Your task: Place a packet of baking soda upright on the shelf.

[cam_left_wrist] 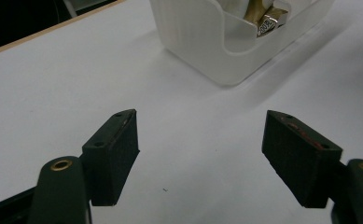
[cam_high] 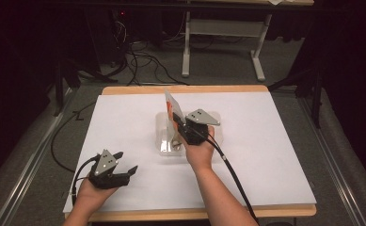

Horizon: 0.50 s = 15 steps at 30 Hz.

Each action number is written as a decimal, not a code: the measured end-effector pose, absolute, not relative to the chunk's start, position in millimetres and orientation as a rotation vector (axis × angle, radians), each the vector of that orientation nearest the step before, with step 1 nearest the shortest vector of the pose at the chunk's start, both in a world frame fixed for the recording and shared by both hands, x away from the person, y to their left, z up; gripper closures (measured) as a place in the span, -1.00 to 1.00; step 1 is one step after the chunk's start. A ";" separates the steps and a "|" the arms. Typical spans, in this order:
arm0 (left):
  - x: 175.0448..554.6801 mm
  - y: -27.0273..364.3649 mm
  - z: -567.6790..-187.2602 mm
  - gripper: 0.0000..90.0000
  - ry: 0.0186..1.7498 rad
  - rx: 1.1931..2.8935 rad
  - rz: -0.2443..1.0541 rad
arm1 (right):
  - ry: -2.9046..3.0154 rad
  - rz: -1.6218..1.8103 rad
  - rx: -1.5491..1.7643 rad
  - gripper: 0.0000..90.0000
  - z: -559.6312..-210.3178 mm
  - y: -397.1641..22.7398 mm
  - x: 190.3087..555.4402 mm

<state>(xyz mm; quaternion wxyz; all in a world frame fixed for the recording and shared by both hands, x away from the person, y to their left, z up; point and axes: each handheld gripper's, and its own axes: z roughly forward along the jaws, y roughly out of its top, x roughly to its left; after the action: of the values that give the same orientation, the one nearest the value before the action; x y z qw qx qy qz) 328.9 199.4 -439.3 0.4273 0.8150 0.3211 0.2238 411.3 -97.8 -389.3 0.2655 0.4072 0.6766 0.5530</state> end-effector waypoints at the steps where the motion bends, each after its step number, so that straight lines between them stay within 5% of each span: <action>1: 328.8 199.4 -439.2 -0.39 0.803 2.035 0.559 | 1.828 1.495 1.100 1.00 -390.5 -98.2 410.8; 15: 328.7 198.6 -439.4 -0.39 0.798 2.038 0.559 | 1.880 1.470 1.099 0.99 -417.0 -98.9 395.6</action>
<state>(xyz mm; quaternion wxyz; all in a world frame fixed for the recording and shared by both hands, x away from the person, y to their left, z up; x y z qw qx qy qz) 328.7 198.6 -439.4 0.4273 0.8156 0.3195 0.2239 395.6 -98.9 -417.0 0.2544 0.4044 0.6920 0.5412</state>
